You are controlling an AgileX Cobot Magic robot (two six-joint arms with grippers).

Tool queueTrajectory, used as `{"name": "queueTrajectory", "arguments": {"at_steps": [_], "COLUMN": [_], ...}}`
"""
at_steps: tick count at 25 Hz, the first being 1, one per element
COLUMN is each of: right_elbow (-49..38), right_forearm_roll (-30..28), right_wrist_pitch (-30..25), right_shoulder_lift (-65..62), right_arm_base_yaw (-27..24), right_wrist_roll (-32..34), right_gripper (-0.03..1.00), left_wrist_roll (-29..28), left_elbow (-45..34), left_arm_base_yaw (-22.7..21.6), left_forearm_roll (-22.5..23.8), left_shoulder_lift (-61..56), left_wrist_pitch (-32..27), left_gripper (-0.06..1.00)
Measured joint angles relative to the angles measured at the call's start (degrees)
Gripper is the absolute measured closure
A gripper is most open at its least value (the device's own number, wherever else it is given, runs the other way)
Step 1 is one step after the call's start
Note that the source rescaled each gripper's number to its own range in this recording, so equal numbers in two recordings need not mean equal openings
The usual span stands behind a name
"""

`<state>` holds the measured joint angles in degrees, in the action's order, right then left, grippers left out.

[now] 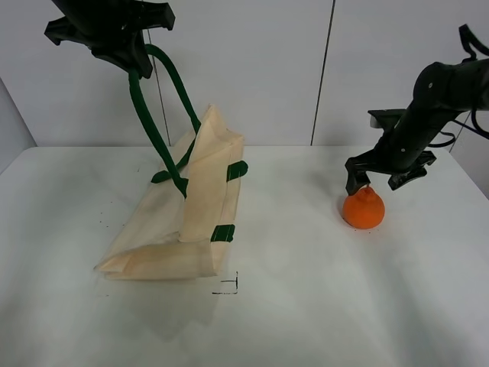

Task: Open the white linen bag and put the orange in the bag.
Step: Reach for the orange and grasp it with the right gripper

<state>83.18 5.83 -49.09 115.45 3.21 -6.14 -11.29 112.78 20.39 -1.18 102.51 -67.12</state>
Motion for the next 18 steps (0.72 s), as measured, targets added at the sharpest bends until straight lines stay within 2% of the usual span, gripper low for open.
{"name": "queueTrajectory", "arguments": {"at_steps": [5, 14, 16, 18], "right_elbow": [0.55, 0.55, 0.55, 0.55], "right_forearm_roll": [-0.51, -0.18, -0.18, -0.13], "right_wrist_pitch": [5.13, 6.06, 5.76, 5.3], "right_shoulder_lift": [4.99, 8.31, 8.31, 8.31], "right_arm_base_yaw": [0.0, 0.0, 0.0, 0.0], "right_wrist_roll": [1.81, 1.42, 1.43, 1.43], "right_gripper": [-0.03, -0.02, 0.02, 0.1], "left_wrist_roll": [0.14, 0.19, 0.19, 0.19], "left_elbow": [0.0, 0.0, 0.0, 0.0], "left_arm_base_yaw": [0.0, 0.0, 0.0, 0.0], "left_forearm_roll": [-0.56, -1.33, -1.33, -1.33], "left_shoulder_lift": [0.0, 0.0, 0.0, 0.0], "left_wrist_pitch": [0.18, 0.4, 0.4, 0.4], "left_gripper": [0.94, 0.94, 0.94, 0.94]}}
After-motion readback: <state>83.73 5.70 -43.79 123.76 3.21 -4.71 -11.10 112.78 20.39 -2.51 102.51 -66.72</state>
